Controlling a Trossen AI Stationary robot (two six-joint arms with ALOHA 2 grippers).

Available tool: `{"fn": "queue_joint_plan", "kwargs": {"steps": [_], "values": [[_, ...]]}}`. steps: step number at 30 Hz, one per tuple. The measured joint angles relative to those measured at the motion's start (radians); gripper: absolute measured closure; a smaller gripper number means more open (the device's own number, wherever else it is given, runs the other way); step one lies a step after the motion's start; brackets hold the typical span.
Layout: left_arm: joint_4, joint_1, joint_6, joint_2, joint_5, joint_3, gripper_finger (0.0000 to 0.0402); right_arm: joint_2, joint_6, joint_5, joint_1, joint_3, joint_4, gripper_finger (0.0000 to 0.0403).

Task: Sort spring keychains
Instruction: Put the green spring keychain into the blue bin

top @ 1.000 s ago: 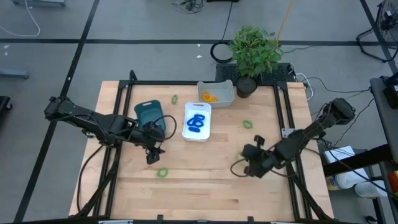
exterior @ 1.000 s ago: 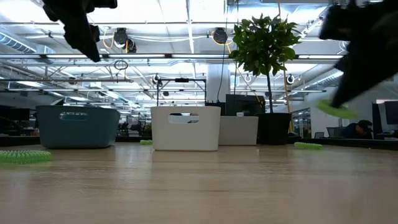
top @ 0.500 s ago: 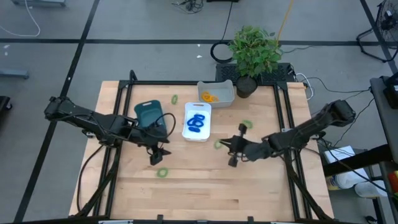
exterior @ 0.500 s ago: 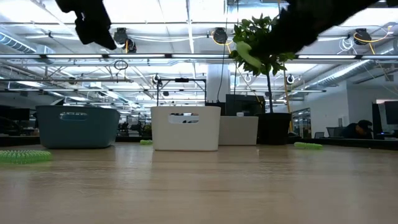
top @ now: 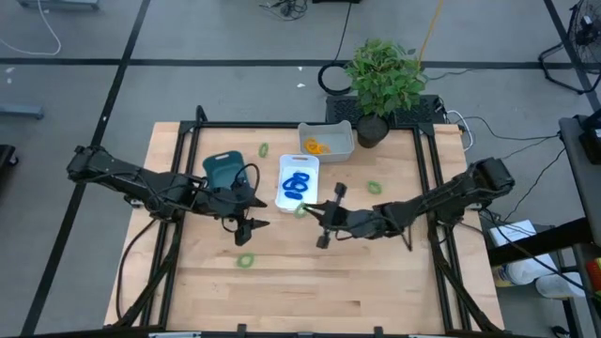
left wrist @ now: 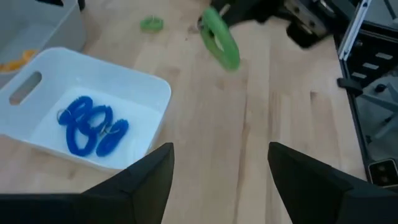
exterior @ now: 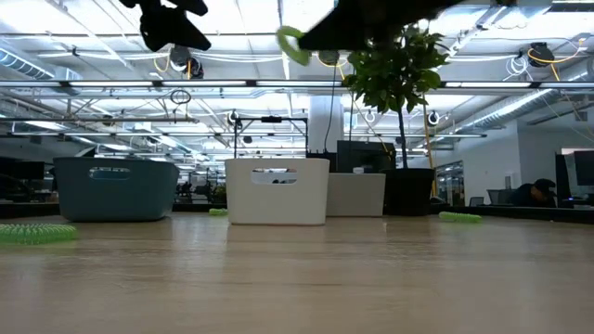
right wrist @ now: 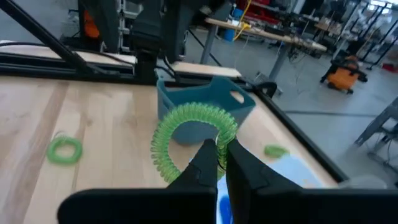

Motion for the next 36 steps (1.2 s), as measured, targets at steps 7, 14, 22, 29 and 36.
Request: {"fn": "queue_joint_plan", "kwargs": {"steps": [7,14,22,29,36], "values": [[0.047,0.0,0.031,0.0,-0.016,0.0,0.0133,0.168,-0.13,-0.001,-0.018,0.227,-0.029,0.0402],[0.068,0.0,0.022,0.0,-0.06,0.0,0.0133,0.272,-0.209,-0.003,-0.019,0.403,-0.084,0.0402],[0.064,0.0,-0.004,0.0,-0.084,0.0,0.0192,0.267,-0.184,-0.002,-0.009,0.415,-0.119,0.0402],[0.064,-0.001,-0.007,0.0,-0.083,0.0,0.0337,0.265,-0.184,-0.004,-0.003,0.415,-0.123,0.0403],[0.064,0.0,-0.001,0.0,-0.031,0.0,0.0381,0.264,-0.208,-0.005,-0.003,0.415,-0.123,0.0371]]}}
